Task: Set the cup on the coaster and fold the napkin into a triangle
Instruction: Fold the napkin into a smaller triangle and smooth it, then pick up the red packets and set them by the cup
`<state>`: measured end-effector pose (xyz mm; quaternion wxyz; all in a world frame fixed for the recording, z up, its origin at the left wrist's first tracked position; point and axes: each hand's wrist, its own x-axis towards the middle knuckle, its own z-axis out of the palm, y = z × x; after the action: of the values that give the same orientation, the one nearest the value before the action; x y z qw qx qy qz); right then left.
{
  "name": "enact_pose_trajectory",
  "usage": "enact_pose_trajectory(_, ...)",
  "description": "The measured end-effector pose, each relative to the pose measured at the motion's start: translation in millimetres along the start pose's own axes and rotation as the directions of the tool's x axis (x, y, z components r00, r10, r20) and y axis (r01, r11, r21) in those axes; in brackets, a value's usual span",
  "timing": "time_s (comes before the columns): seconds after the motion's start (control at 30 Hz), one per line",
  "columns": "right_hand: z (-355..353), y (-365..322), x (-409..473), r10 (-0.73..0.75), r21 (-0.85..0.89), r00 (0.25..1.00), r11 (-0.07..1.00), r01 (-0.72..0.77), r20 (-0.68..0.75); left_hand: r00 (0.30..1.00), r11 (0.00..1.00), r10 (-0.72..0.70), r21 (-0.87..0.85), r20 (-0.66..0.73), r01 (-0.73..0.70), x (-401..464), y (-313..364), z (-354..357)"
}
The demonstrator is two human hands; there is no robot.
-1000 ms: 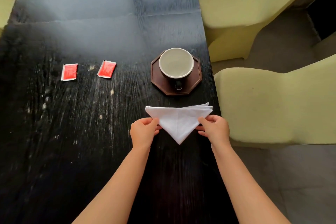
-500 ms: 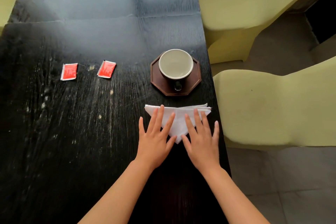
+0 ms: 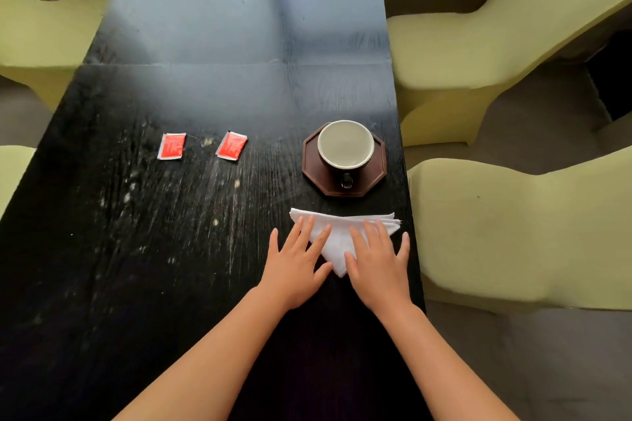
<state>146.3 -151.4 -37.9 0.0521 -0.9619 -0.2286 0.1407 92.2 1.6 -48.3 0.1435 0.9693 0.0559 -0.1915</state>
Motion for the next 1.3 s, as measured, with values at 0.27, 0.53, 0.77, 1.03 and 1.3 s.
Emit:
enact_pose_trajectory(0.27,-64.4,-78.9,30.1,-0.291,0.065,0.94,0.95,0.306,-0.176,0.977,0.998,-0.021,0.046,-0.214,0.032,-42.8,-47.4,-85.5)
enact_pose_trajectory(0.53,-86.1,-169.0,88.4,-0.444,-0.084,0.889,0.896,0.437,-0.111,0.943,0.984,-0.093,0.113,-0.318,0.136,-50.3,-154.5,-133.8)
enact_pose_trajectory(0.77,-63.9,-218.2,151.8,-0.404,-0.117,0.911,0.911,0.394,-0.079,0.952,0.967,-0.108,0.192,-0.285,0.168,-13.9,-247.6,-147.8)
enact_pose_trajectory(1.03,-36.8,-231.4,196.4,-0.278,-0.228,0.96,0.937,0.264,-0.03,0.966,0.951,0.0,0.299,-0.26,0.08,45.9,-310.7,-148.7)
enact_pose_trajectory(1.3,1.5,-238.2,228.0,-0.3,-0.335,0.952,0.893,0.302,0.058,0.994,0.959,0.019,0.285,-0.109,0.013,89.4,-331.6,-111.4)
